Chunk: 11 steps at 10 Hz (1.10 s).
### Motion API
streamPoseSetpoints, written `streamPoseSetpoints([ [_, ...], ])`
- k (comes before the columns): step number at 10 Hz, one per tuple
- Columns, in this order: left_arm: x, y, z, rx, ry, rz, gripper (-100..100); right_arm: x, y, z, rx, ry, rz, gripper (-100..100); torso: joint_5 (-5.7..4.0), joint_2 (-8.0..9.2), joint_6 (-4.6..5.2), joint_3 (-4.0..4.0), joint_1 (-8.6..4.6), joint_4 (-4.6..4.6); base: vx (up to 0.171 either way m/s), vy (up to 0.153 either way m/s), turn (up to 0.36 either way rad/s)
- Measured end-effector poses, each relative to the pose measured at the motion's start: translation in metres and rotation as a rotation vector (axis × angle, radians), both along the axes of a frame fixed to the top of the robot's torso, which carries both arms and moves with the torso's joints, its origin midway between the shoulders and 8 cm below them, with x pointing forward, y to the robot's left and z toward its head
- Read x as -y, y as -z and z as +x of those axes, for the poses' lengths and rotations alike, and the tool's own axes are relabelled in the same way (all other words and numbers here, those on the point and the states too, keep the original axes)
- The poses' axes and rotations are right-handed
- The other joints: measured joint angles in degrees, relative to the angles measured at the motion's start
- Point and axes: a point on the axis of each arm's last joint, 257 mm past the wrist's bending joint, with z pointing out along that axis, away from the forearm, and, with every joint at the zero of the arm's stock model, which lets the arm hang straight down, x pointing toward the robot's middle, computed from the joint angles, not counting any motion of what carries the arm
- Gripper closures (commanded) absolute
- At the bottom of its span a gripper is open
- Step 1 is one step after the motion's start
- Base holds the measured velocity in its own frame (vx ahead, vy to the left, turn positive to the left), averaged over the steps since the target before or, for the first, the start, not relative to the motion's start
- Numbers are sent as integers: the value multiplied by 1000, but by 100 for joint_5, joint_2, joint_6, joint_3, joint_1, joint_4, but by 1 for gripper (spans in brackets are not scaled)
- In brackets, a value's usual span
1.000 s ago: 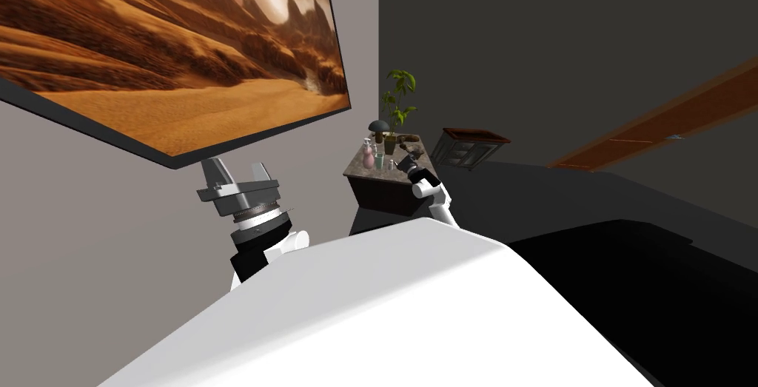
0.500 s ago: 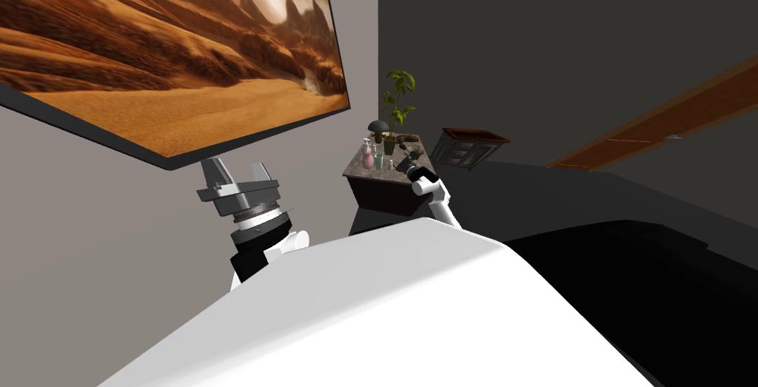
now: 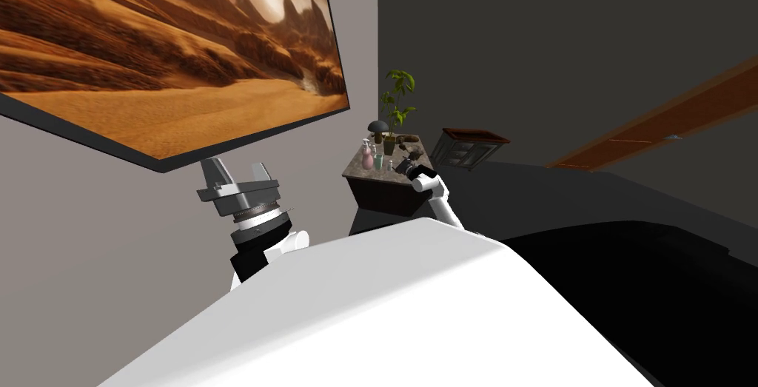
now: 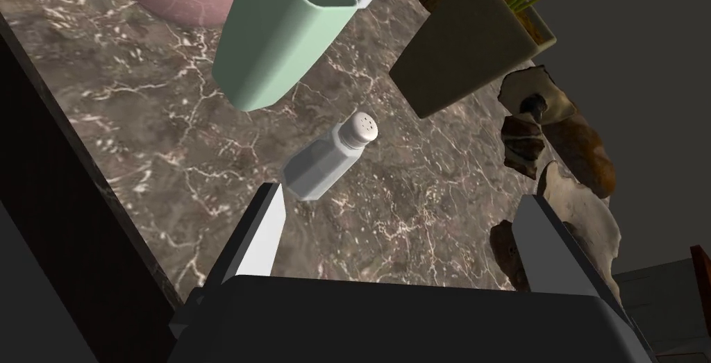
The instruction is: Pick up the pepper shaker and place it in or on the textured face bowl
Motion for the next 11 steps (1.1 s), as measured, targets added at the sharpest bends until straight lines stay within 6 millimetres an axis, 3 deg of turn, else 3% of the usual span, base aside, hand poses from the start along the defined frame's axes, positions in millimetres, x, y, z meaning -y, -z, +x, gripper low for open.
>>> streamPoseSetpoints([
  [11,0,0,0,0,0,0,0,4,63,1,-330,17,143,-100,0,-2,1,-2,2,-1,28,-14,12],
])
